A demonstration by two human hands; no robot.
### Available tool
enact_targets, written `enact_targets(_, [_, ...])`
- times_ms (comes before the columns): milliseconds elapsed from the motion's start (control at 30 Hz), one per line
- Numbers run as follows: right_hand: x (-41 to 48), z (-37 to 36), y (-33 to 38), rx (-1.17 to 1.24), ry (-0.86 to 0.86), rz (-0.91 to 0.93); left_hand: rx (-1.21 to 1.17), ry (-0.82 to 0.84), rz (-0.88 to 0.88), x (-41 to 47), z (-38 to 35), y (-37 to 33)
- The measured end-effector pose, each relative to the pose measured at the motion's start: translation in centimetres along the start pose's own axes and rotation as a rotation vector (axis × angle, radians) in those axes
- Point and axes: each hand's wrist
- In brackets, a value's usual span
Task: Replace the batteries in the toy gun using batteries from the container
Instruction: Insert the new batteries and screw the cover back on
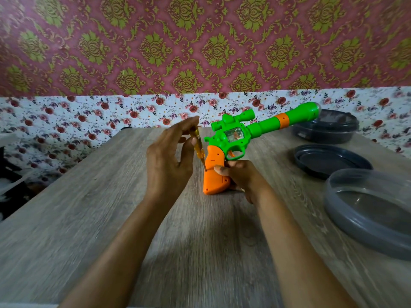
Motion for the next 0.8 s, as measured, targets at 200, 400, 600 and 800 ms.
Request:
enact_targets(200, [-0.03,0.03,0.05,-0.01,0.01,0.002,-0.021,0.009,-0.003,-0.03,0.02,-0.15])
enact_targets(400, [0.36,-0.06,-0.19,-0.005,0.013,0.0,0.003,-0.044,-0.002,0.18,0.02,-0.02])
enact_targets(600, [0.57,-0.1,-0.36,0.017,0.023,0.002,0.009,-0.002,-0.023,-0.01,-0.02,-0.03])
enact_targets(800, [0.61,-0.15,-0.41,0.026,0.039,0.015,0.018,-0.01,-0.007,-0.09,-0.09,-0.03])
Point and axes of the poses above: each hand's wrist, its own x-axis towards the middle knuckle, its own z-axis out of the back of the hand, y = z × x, and after that the axes turned 8 degrees about -y, right-handed
